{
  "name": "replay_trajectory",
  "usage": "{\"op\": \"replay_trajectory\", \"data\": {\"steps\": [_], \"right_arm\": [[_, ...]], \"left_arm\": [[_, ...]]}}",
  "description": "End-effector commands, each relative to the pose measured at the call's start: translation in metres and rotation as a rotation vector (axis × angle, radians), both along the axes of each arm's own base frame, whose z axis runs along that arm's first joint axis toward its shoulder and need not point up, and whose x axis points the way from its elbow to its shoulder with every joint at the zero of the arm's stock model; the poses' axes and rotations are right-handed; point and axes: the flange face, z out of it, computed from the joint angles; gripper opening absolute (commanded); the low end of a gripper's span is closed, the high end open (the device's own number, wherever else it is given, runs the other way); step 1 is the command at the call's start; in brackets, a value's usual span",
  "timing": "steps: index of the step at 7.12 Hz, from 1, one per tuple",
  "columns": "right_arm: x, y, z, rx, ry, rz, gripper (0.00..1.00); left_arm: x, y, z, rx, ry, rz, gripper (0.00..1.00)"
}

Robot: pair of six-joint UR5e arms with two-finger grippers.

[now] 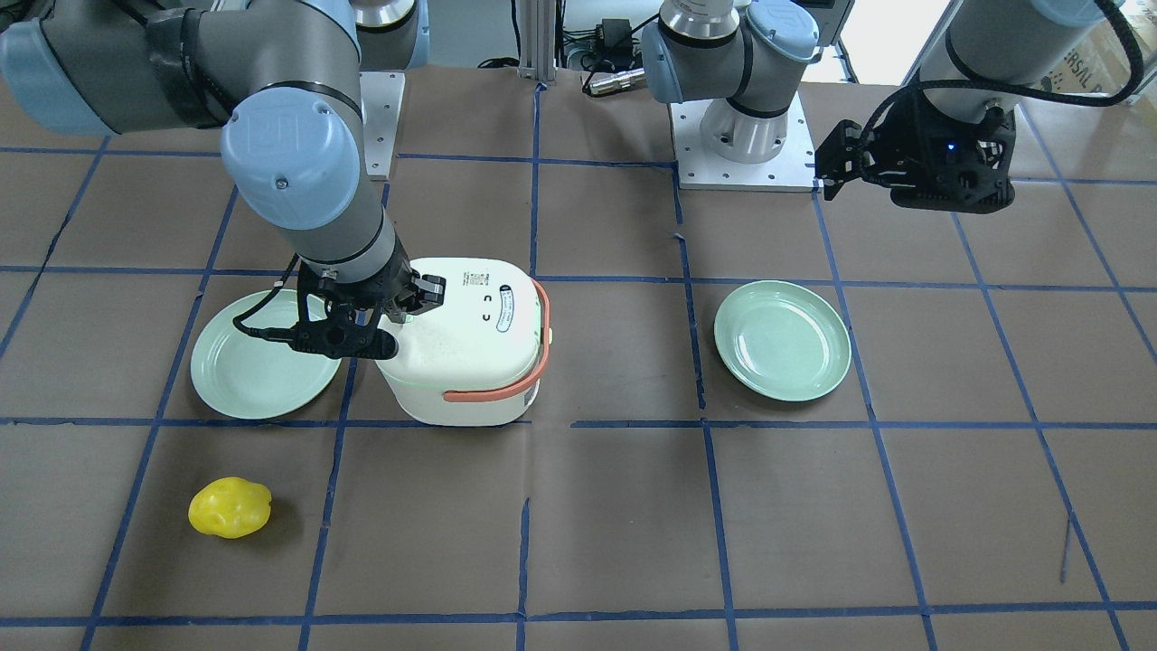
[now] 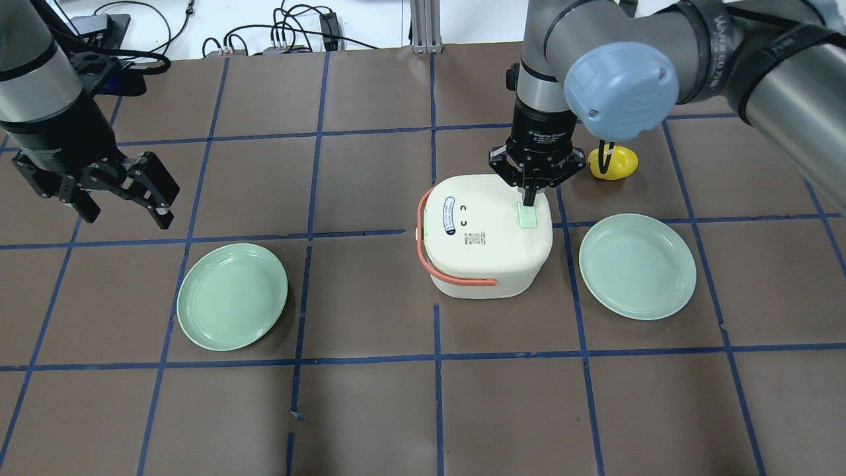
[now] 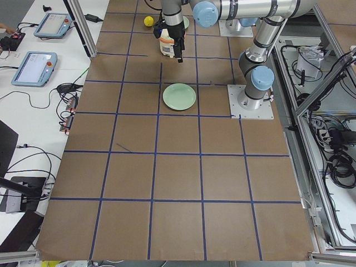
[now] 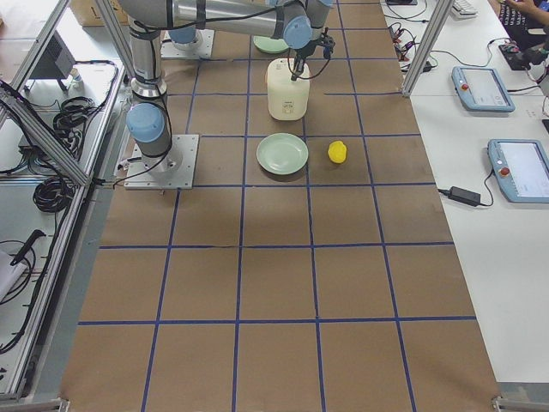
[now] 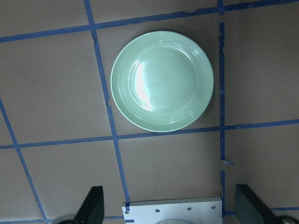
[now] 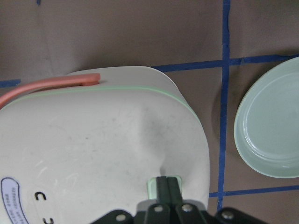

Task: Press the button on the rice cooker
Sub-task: 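Lower the right gripper and press down on the lid release button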

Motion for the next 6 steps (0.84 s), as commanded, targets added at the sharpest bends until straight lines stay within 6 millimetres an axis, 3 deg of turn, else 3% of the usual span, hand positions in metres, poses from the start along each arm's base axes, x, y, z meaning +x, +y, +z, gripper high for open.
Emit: {"op": "replay_trajectory", "data": {"steps": [1, 6], "right_arm": [[0.0, -0.0019, -0.0051, 0.008, 0.0, -0.002, 0.06], [0.002, -0.002, -0.0077, 0.007, -0.002, -0.001, 0.06]], "left_arm": [[0.0001, 0.0, 0.0, 0.0, -0.001, 0.0, 1.0], [0.0, 0.0, 0.0, 0.0, 0.0, 0.0, 1.0]]}}
